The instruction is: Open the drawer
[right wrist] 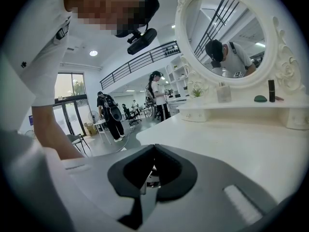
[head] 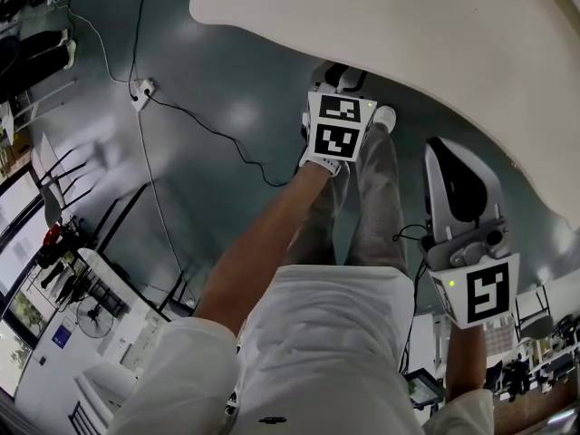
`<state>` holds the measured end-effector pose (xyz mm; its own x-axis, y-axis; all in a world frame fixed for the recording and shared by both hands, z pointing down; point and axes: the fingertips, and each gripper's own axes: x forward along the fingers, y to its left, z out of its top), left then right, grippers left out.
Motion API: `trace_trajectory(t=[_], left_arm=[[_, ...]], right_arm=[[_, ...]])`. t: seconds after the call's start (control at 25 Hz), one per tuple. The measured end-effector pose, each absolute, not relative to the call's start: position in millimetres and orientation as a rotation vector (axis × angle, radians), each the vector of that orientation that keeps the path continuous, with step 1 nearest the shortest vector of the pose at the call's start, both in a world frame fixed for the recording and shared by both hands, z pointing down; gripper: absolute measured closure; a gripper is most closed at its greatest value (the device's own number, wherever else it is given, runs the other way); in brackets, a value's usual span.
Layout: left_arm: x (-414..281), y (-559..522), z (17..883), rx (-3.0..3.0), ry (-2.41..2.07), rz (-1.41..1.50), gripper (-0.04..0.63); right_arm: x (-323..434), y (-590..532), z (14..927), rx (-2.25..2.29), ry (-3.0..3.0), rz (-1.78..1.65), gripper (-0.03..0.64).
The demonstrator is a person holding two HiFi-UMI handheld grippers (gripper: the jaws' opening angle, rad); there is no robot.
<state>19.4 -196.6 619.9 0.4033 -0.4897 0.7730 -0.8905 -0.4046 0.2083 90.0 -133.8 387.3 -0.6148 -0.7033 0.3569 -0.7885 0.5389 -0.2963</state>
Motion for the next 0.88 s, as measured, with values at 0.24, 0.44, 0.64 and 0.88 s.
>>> trace_trajectory(t=[0.24, 0.44, 0.64, 0.88], left_arm=[[18.7, -193.4, 621.2, 2.064, -1.187, 0.841, 0.463], [19.5, -193.1, 618.0, 2.058, -1.207, 0.837, 0.465], [21.5, -193.0, 620.2, 2.067, -1.206, 0.837, 0.466], [23.9, -189.0, 619.5, 2.071, -1.193, 0.815, 0.468]], right_arm=[[88.5, -133.6, 389.2, 1.262, -2.582, 0.641, 0.606], [87.9, -130.9, 386.8, 1.258, -2.579, 0.641, 0.606], [88.3, -128.8, 389.1, 1.256, -2.581, 0.641, 0.606], [88.1, -125.6, 388.4, 1.259, -2.581, 0.641, 0.606]])
